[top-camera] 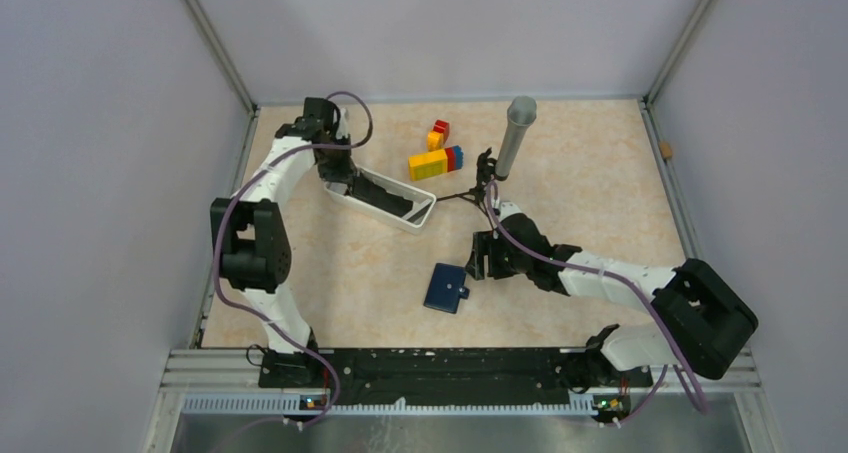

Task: Put the credit cards into the card holder
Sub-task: Pick up the credit card from the storage box.

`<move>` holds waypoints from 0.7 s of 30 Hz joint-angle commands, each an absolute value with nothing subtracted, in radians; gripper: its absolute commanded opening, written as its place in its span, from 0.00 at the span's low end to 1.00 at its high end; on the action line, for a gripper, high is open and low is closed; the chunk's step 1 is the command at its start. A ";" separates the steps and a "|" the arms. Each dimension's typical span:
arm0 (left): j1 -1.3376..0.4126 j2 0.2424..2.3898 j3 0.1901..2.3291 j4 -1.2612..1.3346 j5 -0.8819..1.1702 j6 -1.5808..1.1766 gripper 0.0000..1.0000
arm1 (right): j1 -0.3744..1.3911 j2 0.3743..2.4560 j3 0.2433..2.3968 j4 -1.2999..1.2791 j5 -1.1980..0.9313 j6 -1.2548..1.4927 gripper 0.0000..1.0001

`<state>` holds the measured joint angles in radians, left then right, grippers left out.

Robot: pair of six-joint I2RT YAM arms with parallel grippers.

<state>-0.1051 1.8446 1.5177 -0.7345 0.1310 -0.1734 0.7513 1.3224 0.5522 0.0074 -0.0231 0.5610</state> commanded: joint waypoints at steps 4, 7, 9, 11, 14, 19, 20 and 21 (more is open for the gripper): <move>-0.100 1.741 1.513 -0.728 0.104 -0.166 0.00 | 0.743 1.276 0.606 0.003 -0.005 0.562 0.65; -0.100 1.706 1.499 -0.724 0.073 -0.181 0.00 | 0.742 1.256 0.613 -0.030 0.025 0.560 0.66; -0.100 1.660 1.477 -0.700 0.039 -0.185 0.00 | 0.742 1.223 0.614 -0.043 0.044 0.555 0.66; -0.101 1.590 1.442 -0.662 0.037 -0.195 0.00 | 0.743 1.176 0.616 -0.057 0.063 0.548 0.68; -0.106 1.467 1.351 -0.537 0.128 -0.203 0.00 | 0.742 1.111 0.617 -0.061 0.074 0.538 0.71; -0.142 1.285 1.199 -0.334 0.335 -0.274 0.00 | 0.743 1.008 0.602 0.029 0.006 0.546 0.74; -0.154 1.254 1.168 -0.290 0.385 -0.295 0.00 | 0.743 0.988 0.594 0.063 -0.035 0.551 0.74; -0.170 1.229 1.132 -0.244 0.438 -0.322 0.00 | 0.742 0.967 0.587 0.100 -0.065 0.561 0.74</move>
